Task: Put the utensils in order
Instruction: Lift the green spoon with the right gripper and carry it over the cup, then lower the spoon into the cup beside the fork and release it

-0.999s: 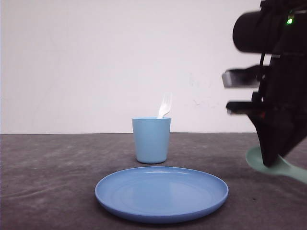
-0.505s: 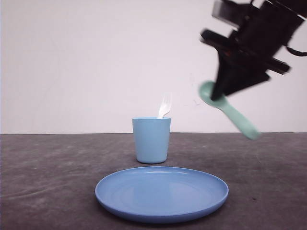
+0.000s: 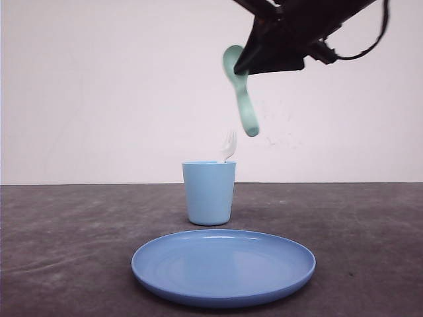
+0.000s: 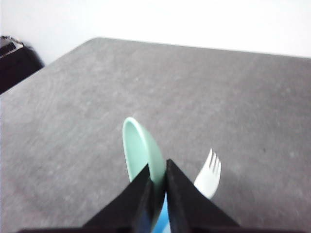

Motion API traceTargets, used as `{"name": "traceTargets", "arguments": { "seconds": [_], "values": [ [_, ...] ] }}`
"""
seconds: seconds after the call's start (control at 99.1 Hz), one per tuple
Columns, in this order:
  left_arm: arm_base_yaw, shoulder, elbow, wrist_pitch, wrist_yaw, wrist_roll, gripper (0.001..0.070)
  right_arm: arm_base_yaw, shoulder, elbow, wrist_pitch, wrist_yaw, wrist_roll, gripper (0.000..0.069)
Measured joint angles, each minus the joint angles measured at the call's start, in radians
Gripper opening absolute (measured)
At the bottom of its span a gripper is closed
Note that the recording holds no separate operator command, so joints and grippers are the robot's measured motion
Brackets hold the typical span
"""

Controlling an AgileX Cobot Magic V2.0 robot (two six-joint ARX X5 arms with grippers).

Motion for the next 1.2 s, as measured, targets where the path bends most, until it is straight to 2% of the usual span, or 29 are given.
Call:
{"name": "traceTargets", "arguments": {
  "seconds": [0.575,0.919,1.201],
  "values": [
    [0.000,0.000,0.000,0.000,0.000,0.000,0.0276,0.024,0.345,0.324,0.021,0.020,-0.171,0.0026],
    [0.000,0.000,0.000,0.000,0.000,0.000,0.0276,0.055,0.445,0.335,0.017,0.054,-0.255,0.0026],
    [0.000,0.000,0.000,0.000,0.000,0.000,0.0276,0.055,0.482,0.335,-0.002,0.064,-0.267,0.0026]
  ]
}}
